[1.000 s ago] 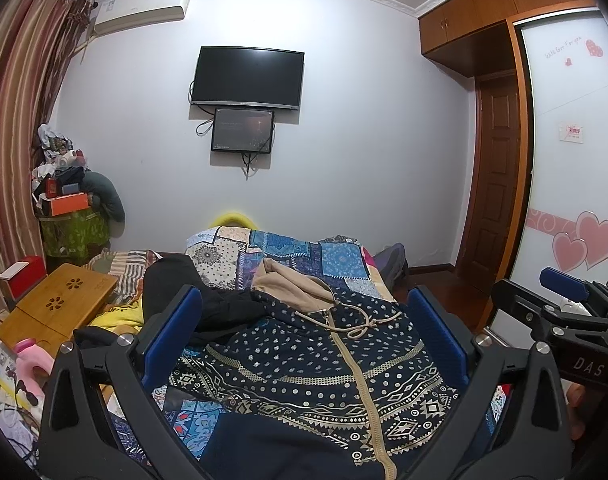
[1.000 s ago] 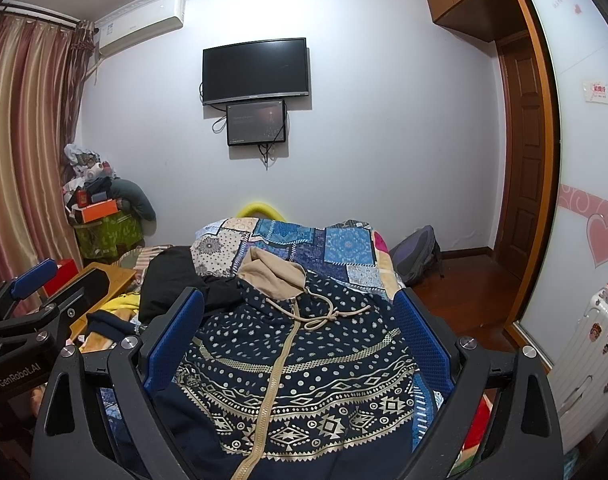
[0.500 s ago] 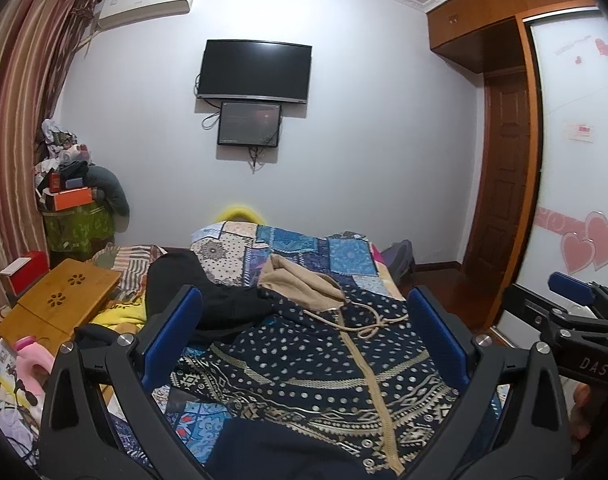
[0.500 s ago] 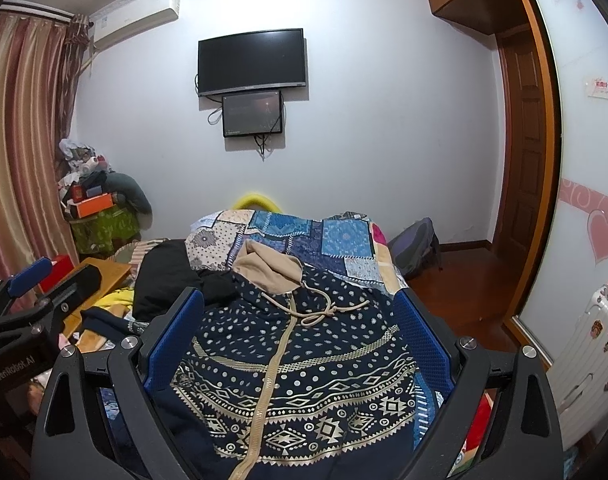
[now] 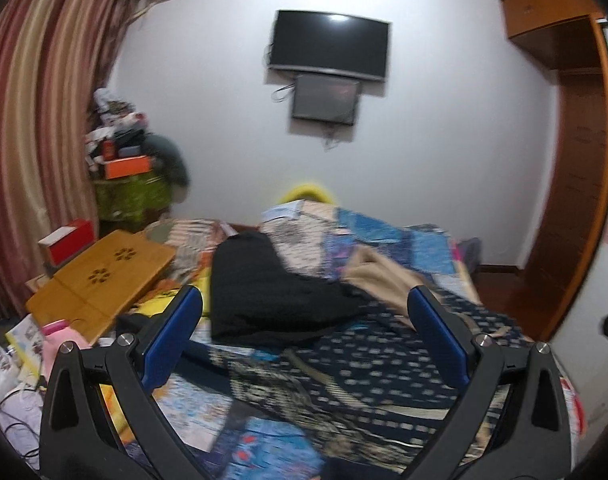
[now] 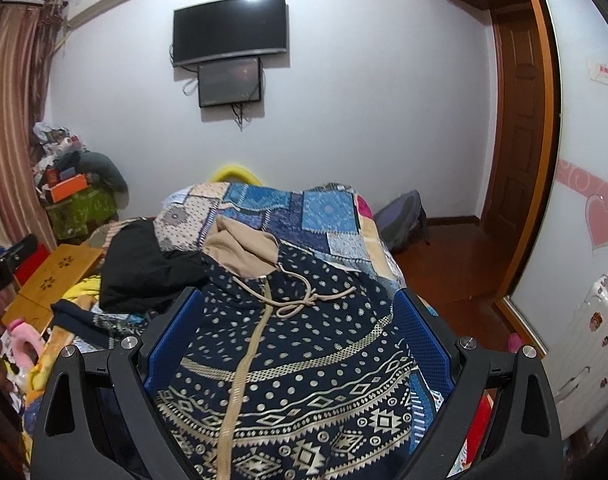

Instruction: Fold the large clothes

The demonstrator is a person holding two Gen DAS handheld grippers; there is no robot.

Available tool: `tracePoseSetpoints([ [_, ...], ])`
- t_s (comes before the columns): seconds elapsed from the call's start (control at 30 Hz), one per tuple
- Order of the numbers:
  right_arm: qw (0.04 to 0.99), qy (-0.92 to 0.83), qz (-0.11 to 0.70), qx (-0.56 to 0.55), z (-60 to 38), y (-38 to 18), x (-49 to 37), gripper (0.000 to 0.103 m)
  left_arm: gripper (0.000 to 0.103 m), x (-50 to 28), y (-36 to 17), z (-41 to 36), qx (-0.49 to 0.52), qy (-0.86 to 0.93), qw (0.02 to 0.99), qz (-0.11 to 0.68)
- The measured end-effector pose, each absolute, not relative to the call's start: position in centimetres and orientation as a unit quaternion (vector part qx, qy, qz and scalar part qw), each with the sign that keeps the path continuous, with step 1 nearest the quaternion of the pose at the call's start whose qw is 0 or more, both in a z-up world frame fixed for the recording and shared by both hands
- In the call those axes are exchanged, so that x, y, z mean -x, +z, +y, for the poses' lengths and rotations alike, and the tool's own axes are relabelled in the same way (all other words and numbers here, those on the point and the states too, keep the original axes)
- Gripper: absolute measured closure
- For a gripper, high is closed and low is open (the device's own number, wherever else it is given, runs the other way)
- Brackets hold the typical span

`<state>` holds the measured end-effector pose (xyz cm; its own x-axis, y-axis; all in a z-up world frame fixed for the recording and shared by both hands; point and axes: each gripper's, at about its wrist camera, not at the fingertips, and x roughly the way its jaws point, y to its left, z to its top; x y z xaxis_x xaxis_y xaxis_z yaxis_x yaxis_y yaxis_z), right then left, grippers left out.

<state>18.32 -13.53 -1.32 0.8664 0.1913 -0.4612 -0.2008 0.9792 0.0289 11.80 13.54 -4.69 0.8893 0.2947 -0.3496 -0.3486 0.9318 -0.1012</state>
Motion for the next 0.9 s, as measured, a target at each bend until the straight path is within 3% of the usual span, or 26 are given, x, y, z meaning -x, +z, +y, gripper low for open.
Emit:
tracePoseSetpoints([
  [0.3, 0.956, 0.079, 0.283, 0.011, -13.8, -3.1, -23.2, 0.009, 0.0, -15.3, -10.4, 23.7, 0.13, 0.22, 0.941, 0.223],
  [0.6, 0.941, 0.071, 0.332, 0.013, -13.2, -5.7, -26.9, 0.009, 0.0, -18.4, -19.9, 33.2, 0.23, 0.268, 0.868, 0.35],
  [0.77, 0.932, 0.067, 0.356, 0.018, -12.8, -7.1, -28.1, 0.009, 0.013, -18.9, -25.2, 36.8, 0.301, 0.265, 0.826, 0.396],
  [0.9, 0.927, 0.064, 0.369, 0.022, -12.6, -7.9, -28.9, 0.009, 0.031, -18.8, -28.2, 39.0, 0.351, 0.275, 0.797, 0.407],
])
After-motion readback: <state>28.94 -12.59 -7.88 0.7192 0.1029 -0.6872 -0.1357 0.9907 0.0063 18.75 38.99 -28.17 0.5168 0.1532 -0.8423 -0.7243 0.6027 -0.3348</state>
